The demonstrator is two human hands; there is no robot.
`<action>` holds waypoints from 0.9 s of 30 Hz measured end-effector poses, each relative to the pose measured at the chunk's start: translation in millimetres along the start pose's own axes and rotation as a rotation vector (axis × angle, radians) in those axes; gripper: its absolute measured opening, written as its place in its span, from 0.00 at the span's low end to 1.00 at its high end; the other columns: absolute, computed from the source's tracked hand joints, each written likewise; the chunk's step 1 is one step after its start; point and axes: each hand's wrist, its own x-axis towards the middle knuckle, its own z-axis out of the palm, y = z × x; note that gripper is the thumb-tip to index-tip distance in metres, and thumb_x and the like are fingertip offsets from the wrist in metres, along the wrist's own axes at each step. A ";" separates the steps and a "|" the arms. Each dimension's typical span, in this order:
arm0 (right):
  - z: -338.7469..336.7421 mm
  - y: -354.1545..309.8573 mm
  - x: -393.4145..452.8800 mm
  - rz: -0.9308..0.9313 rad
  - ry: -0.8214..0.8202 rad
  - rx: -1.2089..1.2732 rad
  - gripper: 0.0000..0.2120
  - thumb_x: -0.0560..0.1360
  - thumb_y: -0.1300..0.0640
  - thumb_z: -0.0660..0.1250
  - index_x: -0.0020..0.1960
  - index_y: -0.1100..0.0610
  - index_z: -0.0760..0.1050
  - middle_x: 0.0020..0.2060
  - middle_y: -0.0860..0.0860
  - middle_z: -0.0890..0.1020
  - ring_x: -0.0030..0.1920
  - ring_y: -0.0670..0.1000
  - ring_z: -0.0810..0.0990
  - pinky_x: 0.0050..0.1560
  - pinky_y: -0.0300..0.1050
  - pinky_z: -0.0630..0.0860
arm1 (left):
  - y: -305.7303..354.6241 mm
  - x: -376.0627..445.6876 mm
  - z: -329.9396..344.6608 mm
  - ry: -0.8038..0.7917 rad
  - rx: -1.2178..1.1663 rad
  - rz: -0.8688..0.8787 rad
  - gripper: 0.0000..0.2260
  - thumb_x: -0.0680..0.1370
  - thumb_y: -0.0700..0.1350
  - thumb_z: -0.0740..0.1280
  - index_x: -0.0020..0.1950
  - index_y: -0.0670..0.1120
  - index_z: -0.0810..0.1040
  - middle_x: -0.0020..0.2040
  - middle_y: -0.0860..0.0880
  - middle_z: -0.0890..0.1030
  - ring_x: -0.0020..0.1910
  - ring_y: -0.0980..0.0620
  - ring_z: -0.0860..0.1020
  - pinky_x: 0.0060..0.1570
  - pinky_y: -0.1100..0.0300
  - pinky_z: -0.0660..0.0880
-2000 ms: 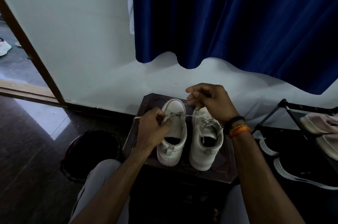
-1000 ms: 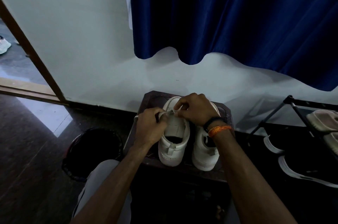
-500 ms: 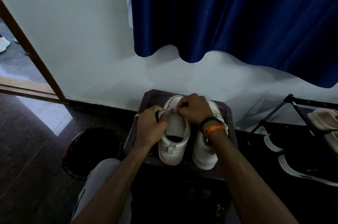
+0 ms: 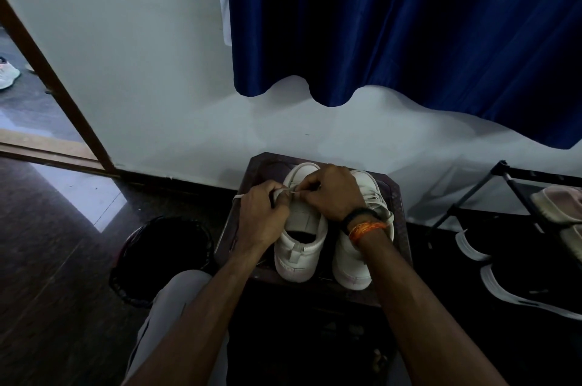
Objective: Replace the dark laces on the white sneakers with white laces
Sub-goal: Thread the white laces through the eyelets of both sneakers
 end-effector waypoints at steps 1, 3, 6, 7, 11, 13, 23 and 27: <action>0.5 -0.7 -0.1 0.000 0.000 -0.007 0.05 0.72 0.53 0.74 0.46 0.50 0.88 0.43 0.48 0.87 0.48 0.49 0.82 0.47 0.39 0.72 | -0.1 -0.2 -0.3 -0.002 -0.001 -0.001 0.05 0.77 0.42 0.69 0.42 0.47 0.82 0.36 0.55 0.81 0.38 0.60 0.79 0.37 0.62 0.74; 1.3 -2.0 -0.6 -0.001 0.010 -0.027 0.06 0.71 0.54 0.73 0.46 0.50 0.87 0.43 0.49 0.87 0.48 0.50 0.82 0.46 0.38 0.70 | -1.0 -0.3 -0.7 -0.005 -0.004 0.001 0.05 0.77 0.41 0.69 0.43 0.48 0.82 0.36 0.55 0.82 0.38 0.60 0.79 0.38 0.60 0.75; 3.0 -3.5 -1.6 -0.015 0.036 -0.051 0.06 0.71 0.53 0.73 0.46 0.51 0.87 0.43 0.50 0.87 0.48 0.52 0.82 0.45 0.39 0.70 | -1.9 -0.7 -1.6 -0.006 -0.036 0.000 0.05 0.77 0.41 0.69 0.44 0.48 0.83 0.36 0.55 0.82 0.38 0.60 0.80 0.38 0.61 0.77; 3.5 -3.6 -2.1 -0.015 0.050 -0.054 0.06 0.71 0.53 0.73 0.45 0.50 0.87 0.43 0.49 0.87 0.48 0.51 0.82 0.46 0.40 0.72 | -1.9 -1.1 -1.9 -0.005 -0.046 0.001 0.05 0.77 0.41 0.69 0.44 0.48 0.83 0.36 0.55 0.83 0.37 0.60 0.80 0.37 0.61 0.77; 4.2 -3.6 -4.0 0.000 0.105 -0.023 0.05 0.70 0.51 0.74 0.44 0.48 0.87 0.42 0.47 0.87 0.47 0.50 0.83 0.50 0.45 0.79 | -0.2 -3.2 -2.2 0.002 -0.049 0.028 0.04 0.76 0.41 0.70 0.44 0.48 0.84 0.35 0.55 0.82 0.36 0.59 0.80 0.35 0.64 0.75; 5.4 -5.0 -5.1 0.022 0.110 -0.032 0.05 0.71 0.50 0.73 0.45 0.48 0.87 0.43 0.47 0.87 0.47 0.51 0.83 0.49 0.47 0.79 | 0.0 -4.0 -2.1 0.004 -0.054 0.036 0.03 0.77 0.41 0.70 0.45 0.47 0.84 0.36 0.55 0.82 0.37 0.59 0.80 0.36 0.63 0.76; 7.1 -8.9 -9.4 0.023 0.151 0.075 0.08 0.66 0.59 0.75 0.38 0.46 0.80 0.35 0.44 0.85 0.42 0.47 0.83 0.46 0.47 0.79 | -6.1 -0.9 -8.5 -0.036 -0.144 -0.017 0.11 0.83 0.45 0.63 0.47 0.48 0.85 0.41 0.54 0.85 0.43 0.60 0.80 0.44 0.64 0.74; 10.4 -13.5 -8.9 0.015 0.194 0.065 0.12 0.65 0.62 0.72 0.38 0.47 0.74 0.33 0.46 0.84 0.42 0.51 0.83 0.43 0.48 0.78 | -14.4 11.4 -13.4 -0.197 -0.126 0.045 0.15 0.77 0.34 0.65 0.50 0.52 0.85 0.45 0.56 0.86 0.47 0.61 0.83 0.49 0.63 0.79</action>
